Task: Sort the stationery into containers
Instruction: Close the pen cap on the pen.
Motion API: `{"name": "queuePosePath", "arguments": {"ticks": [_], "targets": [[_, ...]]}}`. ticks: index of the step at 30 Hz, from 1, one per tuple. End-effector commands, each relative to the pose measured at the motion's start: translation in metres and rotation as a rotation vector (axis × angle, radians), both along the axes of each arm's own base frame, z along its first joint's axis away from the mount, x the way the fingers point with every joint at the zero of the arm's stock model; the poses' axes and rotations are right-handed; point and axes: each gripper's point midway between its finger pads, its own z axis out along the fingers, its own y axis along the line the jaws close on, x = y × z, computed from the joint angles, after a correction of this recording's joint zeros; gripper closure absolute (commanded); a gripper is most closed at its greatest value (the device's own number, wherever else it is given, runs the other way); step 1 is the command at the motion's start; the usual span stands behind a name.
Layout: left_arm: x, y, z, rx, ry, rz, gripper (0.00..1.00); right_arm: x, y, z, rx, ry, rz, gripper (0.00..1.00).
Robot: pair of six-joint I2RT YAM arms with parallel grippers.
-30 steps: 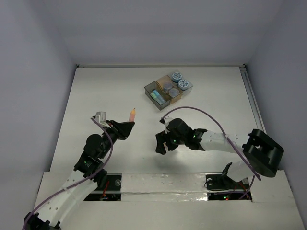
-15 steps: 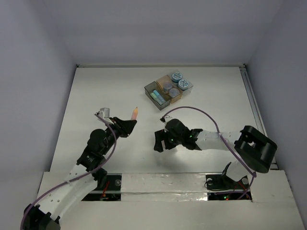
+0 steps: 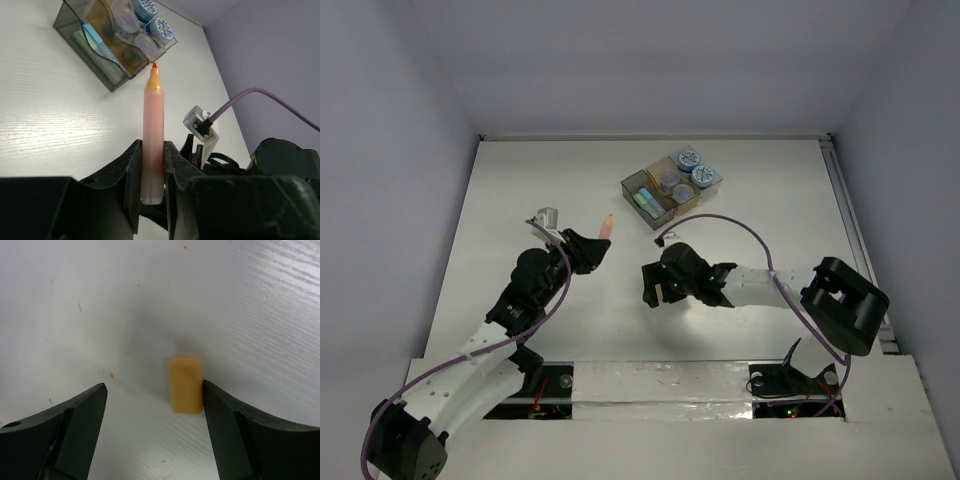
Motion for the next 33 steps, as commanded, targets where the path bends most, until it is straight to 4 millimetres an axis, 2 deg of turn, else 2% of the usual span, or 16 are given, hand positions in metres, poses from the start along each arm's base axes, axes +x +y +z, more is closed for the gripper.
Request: {"name": "queuePosePath", "arguments": {"ticks": [1,7,14,16,17,22,23,25,27,29,31,32,33], "targets": [[0.003,-0.001,0.025,-0.023,-0.065,0.002,1.00,0.006,-0.016,-0.014,-0.127,0.010,-0.019,0.19],[0.002,0.002,0.017,-0.016,-0.053,0.017,1.00,0.014,-0.027,-0.016,-0.251,-0.003,-0.017,0.29],[0.002,0.006,0.017,0.003,-0.072,0.032,1.00,0.017,-0.040,-0.016,-0.379,0.012,-0.001,0.38],[0.001,0.006,0.013,0.010,-0.067,0.030,1.00,0.020,-0.038,-0.016,-0.395,0.014,0.001,0.50],[0.001,0.006,0.012,0.010,-0.066,0.027,1.00,0.019,-0.039,-0.017,-0.405,0.021,0.005,0.52],[-0.003,0.004,0.005,-0.007,-0.055,0.009,1.00,0.023,-0.034,-0.019,-0.432,0.030,0.024,0.52],[-0.004,0.003,0.001,-0.008,-0.050,0.004,1.00,0.021,-0.037,-0.023,-0.456,0.044,0.039,0.62],[-0.005,0.002,-0.002,-0.019,-0.044,-0.004,1.00,0.023,-0.036,-0.023,-0.469,0.049,0.044,0.70],[-0.007,0.000,-0.008,-0.026,-0.038,-0.018,1.00,0.026,-0.035,-0.020,-0.465,0.035,0.035,0.83],[-0.009,-0.004,-0.008,-0.040,-0.049,-0.042,1.00,0.040,-0.030,-0.004,-0.433,-0.018,0.000,0.91],[-0.011,-0.011,-0.010,-0.053,-0.043,-0.078,1.00,0.060,-0.022,0.029,-0.345,-0.075,-0.041,0.95],[-0.010,-0.013,-0.009,-0.058,-0.048,-0.086,1.00,0.081,-0.016,0.055,-0.274,-0.123,-0.090,0.98],[-0.011,-0.015,-0.008,-0.060,-0.047,-0.095,1.00,0.091,-0.014,0.083,-0.211,-0.172,-0.125,1.00]]}}
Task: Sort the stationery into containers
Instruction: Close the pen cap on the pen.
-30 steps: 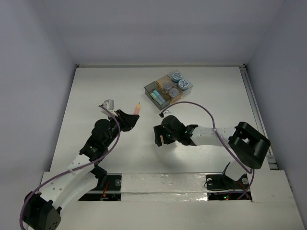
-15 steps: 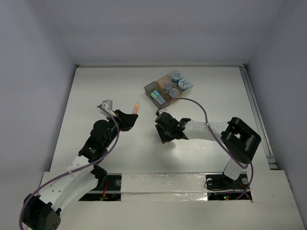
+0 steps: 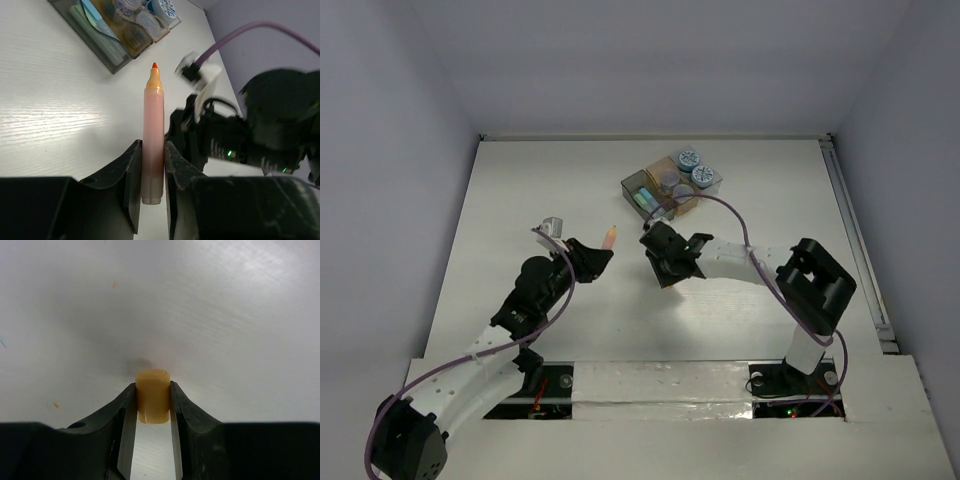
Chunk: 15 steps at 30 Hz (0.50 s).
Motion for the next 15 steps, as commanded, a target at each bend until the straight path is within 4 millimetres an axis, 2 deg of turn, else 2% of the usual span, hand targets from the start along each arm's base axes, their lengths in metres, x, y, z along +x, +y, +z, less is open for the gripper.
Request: {"name": "queuePosePath", "arguments": {"ticks": [1,4,5,8,11,15], "targets": [[-0.001,-0.014,0.026,-0.072,-0.084,-0.066,1.00,0.063,0.013,0.106,0.218,-0.247,-0.117,1.00],[0.001,-0.014,0.030,-0.076,-0.111,-0.063,1.00,0.093,0.015,0.181,0.404,-0.419,-0.201,1.00],[0.002,-0.016,0.035,-0.077,-0.132,-0.068,1.00,0.101,0.022,0.204,0.480,-0.477,-0.209,1.00],[0.002,-0.021,0.046,-0.078,-0.181,-0.092,1.00,0.115,0.035,0.245,0.618,-0.566,-0.248,1.00],[0.001,-0.027,0.057,-0.085,-0.215,-0.109,1.00,0.125,0.047,0.262,0.708,-0.589,-0.270,1.00],[0.003,-0.034,0.058,-0.051,-0.237,-0.112,1.00,0.132,0.059,0.278,0.826,-0.605,-0.303,1.00]]}}
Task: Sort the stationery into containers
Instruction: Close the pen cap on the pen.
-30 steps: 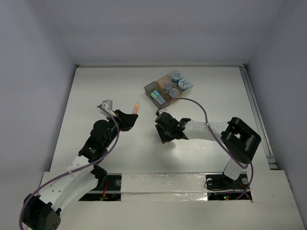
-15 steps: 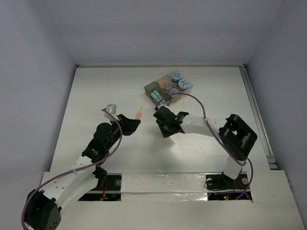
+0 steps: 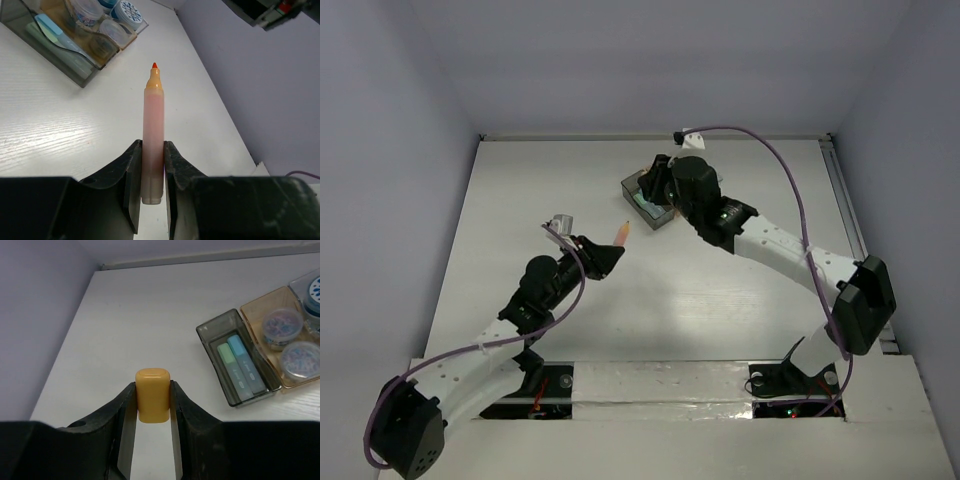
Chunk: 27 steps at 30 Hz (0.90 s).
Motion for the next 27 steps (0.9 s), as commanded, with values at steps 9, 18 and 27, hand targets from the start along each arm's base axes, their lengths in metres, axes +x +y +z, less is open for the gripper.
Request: {"name": "queuePosePath", "arguments": {"ticks": [9,18,27], "targets": [[0.017,-0.001,0.048,-0.002,-0.192,0.063,1.00,0.006,0.042,0.013,0.207,0.032,0.069,1.00],[0.025,-0.001,0.050,0.006,-0.211,0.089,1.00,-0.005,0.052,-0.009,0.224,0.108,0.123,1.00],[0.032,0.005,0.053,0.009,-0.220,0.136,1.00,-0.010,0.060,-0.013,0.239,0.130,0.168,1.00]]}}
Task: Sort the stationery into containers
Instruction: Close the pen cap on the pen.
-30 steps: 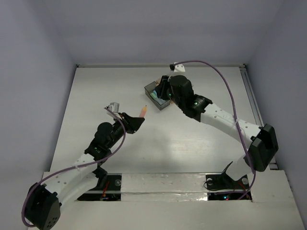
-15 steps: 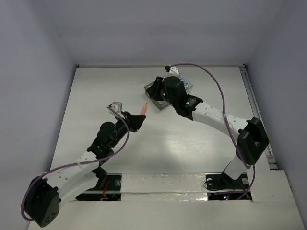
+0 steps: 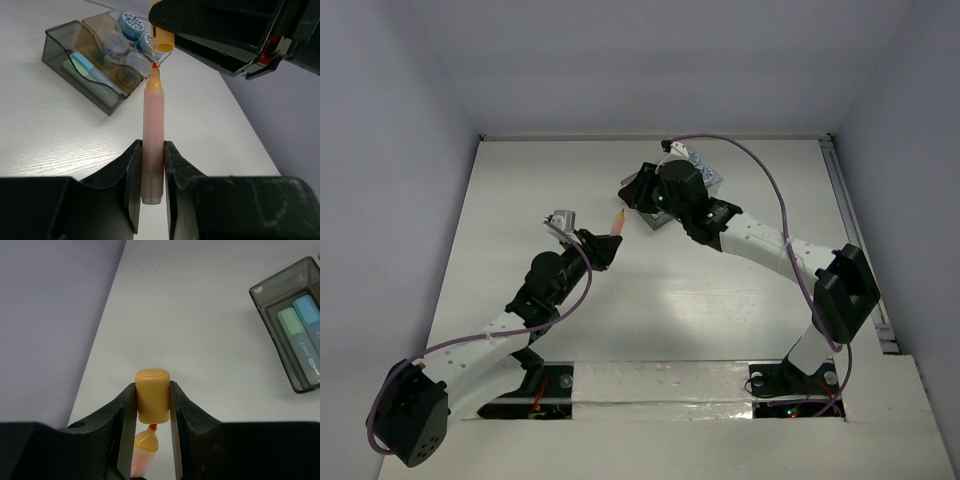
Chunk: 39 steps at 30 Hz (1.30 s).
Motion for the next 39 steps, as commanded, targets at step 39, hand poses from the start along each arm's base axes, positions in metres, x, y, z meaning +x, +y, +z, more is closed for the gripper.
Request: {"name": "queuePosePath", "arguments": {"ticks": [39], "targets": [[0.025,0.004,0.070,-0.107,-0.191,0.102,1.00,-0.034,0.020,0.020,0.160,0.003,0.127,1.00]]}}
